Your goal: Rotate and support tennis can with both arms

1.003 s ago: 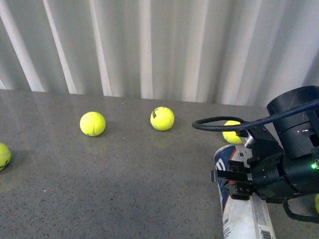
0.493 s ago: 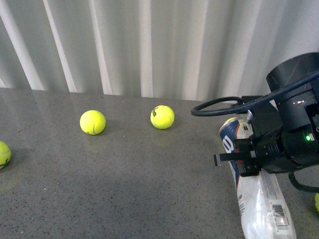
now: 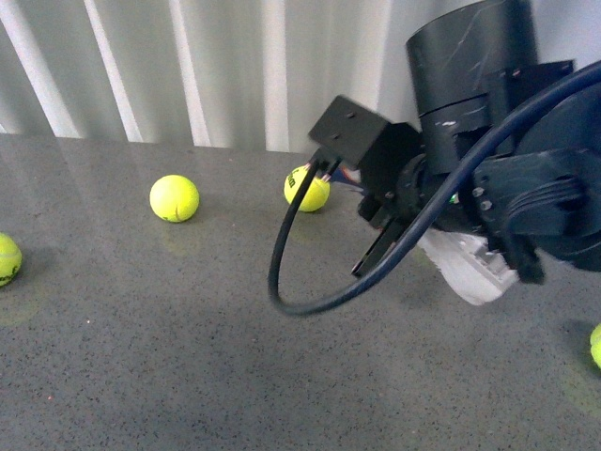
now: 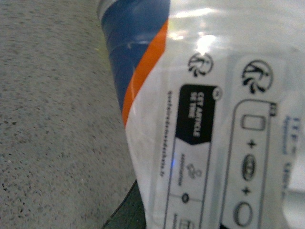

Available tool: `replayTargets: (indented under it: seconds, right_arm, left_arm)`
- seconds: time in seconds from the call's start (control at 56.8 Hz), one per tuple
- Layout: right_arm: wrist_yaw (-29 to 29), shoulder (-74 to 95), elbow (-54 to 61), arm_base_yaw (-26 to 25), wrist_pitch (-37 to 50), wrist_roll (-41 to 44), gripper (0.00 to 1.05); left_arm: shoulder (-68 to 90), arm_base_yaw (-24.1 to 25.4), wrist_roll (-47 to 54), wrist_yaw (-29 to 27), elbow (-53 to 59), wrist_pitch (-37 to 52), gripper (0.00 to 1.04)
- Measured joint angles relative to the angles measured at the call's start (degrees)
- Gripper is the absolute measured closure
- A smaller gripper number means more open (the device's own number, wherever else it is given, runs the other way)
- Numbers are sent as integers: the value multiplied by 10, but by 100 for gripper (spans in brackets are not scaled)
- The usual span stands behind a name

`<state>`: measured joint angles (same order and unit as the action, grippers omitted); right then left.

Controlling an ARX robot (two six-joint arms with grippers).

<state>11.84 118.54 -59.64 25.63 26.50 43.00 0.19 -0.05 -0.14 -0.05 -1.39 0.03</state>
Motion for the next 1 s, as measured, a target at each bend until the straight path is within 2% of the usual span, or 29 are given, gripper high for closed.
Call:
replayTargets:
  seconds: [0.088, 0.282, 0.545, 0.774, 1.003]
  right_arm:
    - [-31, 36, -16, 18, 17, 67, 92]
    - [-70, 108, -58, 61, 50, 157, 92]
    - [-93, 150, -118, 115, 14, 192, 92]
    - [-59, 177, -133, 117, -26, 236, 93]
    - [-47, 179, -140, 119, -45, 225, 93]
  left_arm:
    - [0, 0, 0, 0, 0, 0, 7]
    - [0, 0, 0, 0, 0, 0, 7]
    - [0, 0, 0, 0, 0, 0, 7]
    - [0, 0, 0, 0, 0, 0, 7]
    - [0, 0, 0, 0, 0, 0, 7]
